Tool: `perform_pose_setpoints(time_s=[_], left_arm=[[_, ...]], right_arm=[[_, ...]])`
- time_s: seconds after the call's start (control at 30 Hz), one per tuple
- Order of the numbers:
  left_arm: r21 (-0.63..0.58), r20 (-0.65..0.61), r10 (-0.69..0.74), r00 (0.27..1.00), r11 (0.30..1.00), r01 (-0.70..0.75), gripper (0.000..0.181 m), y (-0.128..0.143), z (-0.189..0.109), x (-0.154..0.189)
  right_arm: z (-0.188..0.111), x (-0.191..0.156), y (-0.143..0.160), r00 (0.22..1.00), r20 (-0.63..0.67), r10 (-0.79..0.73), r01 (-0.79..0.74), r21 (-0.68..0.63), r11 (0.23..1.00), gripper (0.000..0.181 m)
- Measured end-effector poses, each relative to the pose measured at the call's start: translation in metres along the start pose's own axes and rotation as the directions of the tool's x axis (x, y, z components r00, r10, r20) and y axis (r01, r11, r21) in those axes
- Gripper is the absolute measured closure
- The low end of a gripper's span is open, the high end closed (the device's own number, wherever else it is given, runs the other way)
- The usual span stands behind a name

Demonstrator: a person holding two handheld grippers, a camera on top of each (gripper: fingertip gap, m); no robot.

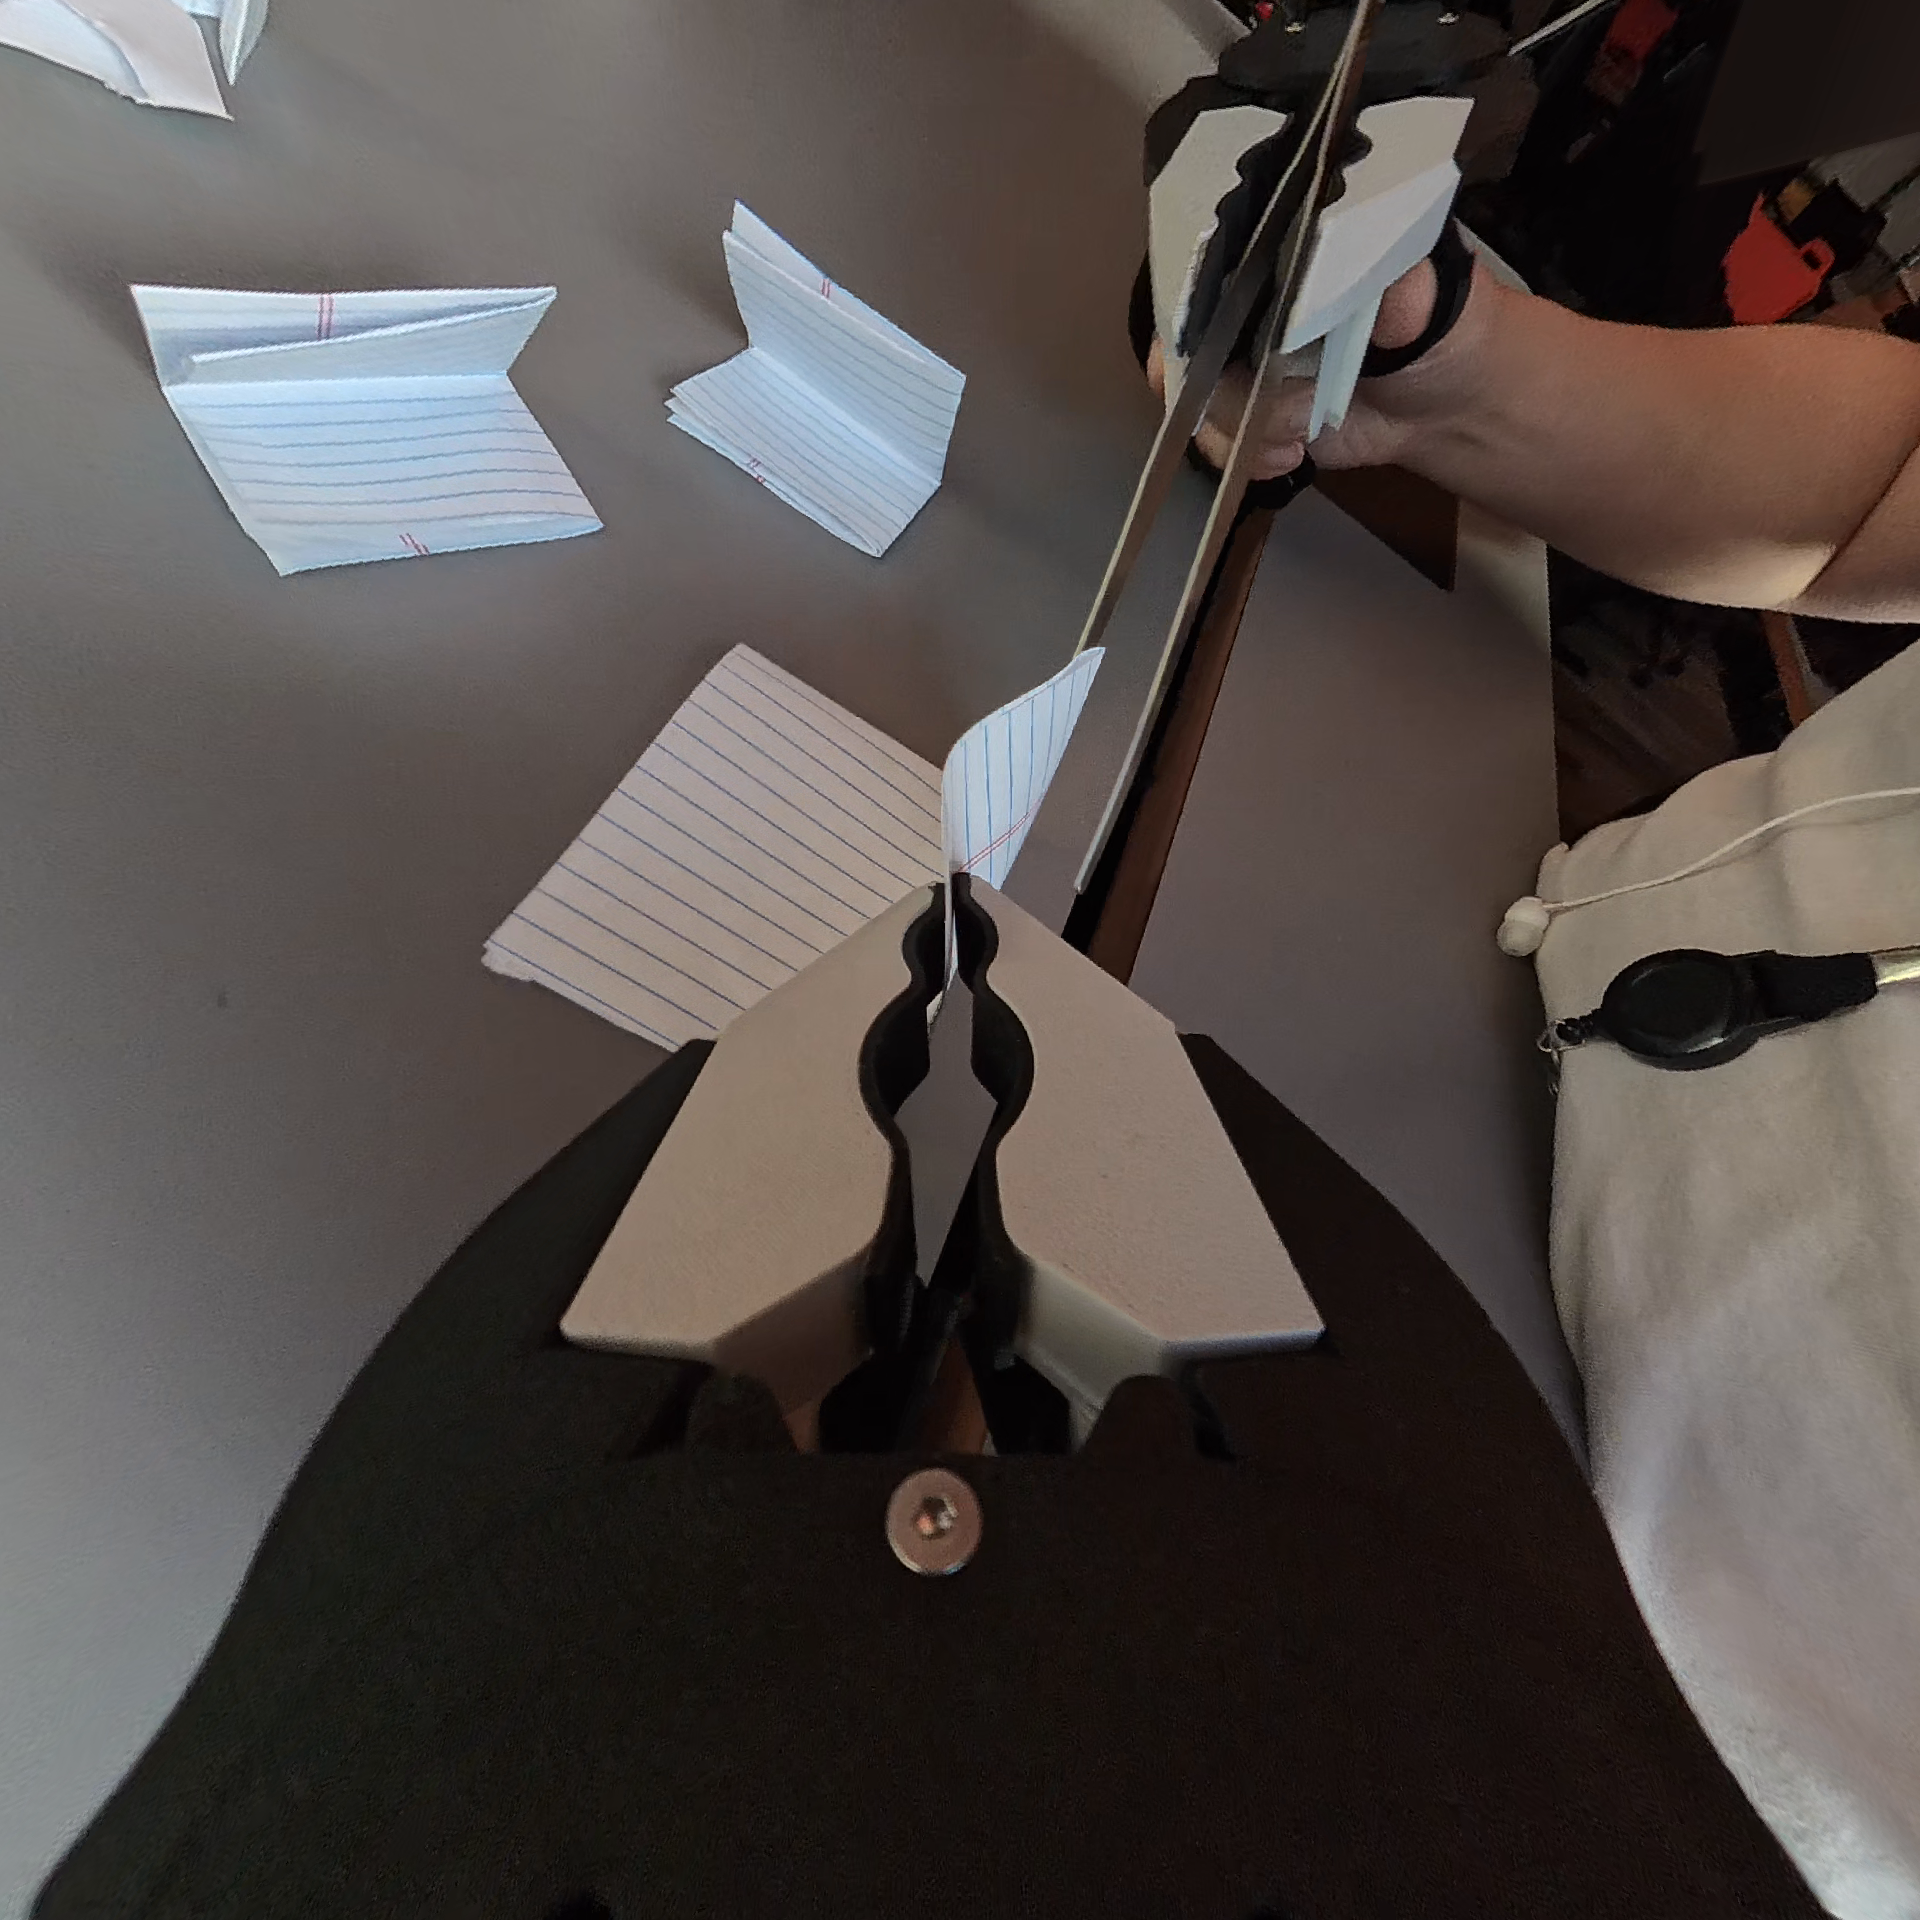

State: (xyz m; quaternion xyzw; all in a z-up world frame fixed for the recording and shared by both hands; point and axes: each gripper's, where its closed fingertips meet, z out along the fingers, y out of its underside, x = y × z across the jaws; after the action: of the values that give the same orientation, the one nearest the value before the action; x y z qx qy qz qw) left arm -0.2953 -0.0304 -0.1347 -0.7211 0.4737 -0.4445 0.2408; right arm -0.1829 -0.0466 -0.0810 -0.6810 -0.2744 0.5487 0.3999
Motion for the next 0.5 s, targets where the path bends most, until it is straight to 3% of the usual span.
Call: perform_pose_setpoints(time_s=[0.5], left_arm=[[-0.003,0.007,-0.019,1.0,1.0,0.02,0.181,0.0019,0.0026,-0.0029]], right_arm=[[-0.0003,-0.0075,0.0068,0.988,0.017,-0.152,0.153,-0.1,0.983,0.163]])
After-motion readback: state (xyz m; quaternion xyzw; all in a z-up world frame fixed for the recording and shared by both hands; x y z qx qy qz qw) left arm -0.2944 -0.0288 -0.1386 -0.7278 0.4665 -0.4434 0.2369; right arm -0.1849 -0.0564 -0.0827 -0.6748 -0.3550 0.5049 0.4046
